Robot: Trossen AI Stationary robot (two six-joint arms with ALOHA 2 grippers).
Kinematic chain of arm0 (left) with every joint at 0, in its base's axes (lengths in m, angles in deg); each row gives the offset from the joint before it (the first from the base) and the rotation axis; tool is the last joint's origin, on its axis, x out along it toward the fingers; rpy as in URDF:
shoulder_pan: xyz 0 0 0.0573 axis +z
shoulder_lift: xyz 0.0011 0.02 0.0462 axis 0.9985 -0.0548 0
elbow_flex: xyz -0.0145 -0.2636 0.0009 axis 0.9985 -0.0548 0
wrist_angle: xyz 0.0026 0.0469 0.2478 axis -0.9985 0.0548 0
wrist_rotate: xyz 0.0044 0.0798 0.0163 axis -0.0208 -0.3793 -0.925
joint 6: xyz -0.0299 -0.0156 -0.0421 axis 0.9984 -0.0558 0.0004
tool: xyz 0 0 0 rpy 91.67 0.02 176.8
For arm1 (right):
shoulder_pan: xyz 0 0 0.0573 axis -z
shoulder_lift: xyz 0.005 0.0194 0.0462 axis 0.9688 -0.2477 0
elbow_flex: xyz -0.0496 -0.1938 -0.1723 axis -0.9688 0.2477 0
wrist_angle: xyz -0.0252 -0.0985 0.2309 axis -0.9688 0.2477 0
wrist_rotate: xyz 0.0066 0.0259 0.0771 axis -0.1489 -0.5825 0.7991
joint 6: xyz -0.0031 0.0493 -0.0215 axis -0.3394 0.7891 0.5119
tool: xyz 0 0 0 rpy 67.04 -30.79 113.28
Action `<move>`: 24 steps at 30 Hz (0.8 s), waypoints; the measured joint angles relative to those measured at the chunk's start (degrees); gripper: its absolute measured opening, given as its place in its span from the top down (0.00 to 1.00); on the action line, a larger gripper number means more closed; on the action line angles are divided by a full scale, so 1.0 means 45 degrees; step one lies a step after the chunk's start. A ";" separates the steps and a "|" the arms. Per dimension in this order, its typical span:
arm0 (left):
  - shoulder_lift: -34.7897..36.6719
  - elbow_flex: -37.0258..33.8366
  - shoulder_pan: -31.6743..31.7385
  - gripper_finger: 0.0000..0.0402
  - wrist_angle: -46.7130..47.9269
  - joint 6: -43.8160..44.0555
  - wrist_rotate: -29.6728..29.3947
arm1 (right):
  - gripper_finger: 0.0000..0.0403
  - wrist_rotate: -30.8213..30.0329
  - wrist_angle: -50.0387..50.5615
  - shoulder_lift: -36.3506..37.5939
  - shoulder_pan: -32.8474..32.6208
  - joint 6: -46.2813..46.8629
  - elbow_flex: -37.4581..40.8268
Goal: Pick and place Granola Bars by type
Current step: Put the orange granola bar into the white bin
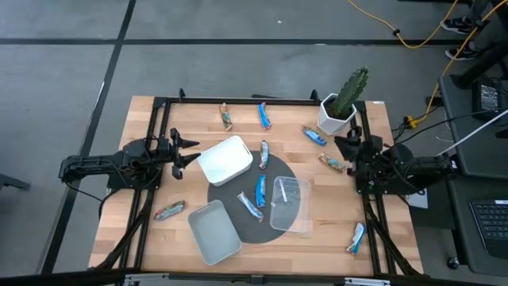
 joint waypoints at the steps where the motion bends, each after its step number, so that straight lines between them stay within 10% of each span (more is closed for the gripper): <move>1: 0.0000 -0.0001 -0.0003 0.51 0.0002 -0.0003 -0.0019 | 0.86 0.0047 -0.0243 0.0000 0.0000 -0.0001 0.0000; 13: 0.0000 -0.0002 -0.0003 0.51 0.0048 -0.0003 -0.0938 | 0.86 -0.0771 -0.0122 -0.0001 0.0000 0.1350 -0.0180; 24: 0.0003 0.0003 -0.0003 0.51 0.0148 -0.0008 -0.1399 | 0.79 -0.0404 1.3290 -0.4342 -0.0043 0.3816 -0.9186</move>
